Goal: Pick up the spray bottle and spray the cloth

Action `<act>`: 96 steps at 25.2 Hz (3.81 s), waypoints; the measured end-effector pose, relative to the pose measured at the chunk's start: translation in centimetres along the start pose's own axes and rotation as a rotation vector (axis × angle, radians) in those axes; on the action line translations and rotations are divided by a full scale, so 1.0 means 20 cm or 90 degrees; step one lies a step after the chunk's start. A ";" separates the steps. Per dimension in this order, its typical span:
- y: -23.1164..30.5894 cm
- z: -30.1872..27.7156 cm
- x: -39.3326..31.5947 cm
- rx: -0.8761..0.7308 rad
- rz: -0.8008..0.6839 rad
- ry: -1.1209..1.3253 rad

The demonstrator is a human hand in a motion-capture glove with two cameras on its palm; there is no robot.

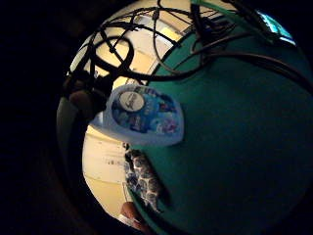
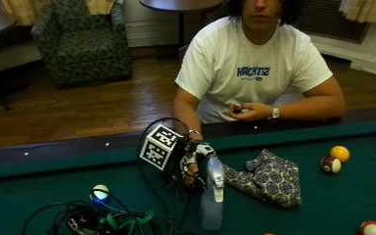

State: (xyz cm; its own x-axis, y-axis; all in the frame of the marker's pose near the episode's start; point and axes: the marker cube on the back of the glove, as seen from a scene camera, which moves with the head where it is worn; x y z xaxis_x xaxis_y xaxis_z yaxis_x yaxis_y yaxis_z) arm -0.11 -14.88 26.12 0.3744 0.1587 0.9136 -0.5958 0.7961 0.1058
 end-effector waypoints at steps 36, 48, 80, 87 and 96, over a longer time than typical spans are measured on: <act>-0.36 0.36 -0.11 -0.094 -0.023 -0.047; -0.21 0.16 -0.35 -0.086 -0.099 -0.095; -0.07 0.23 -1.06 -0.522 0.067 0.266; 0.10 0.41 -0.73 -0.634 0.204 0.420; 0.26 0.53 -0.40 -0.757 0.354 0.546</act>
State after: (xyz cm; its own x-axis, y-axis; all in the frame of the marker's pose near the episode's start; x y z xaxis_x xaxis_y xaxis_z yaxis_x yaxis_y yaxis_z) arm -13.82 -18.13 23.44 0.8301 0.5203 0.2004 -0.0657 0.4483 -0.8915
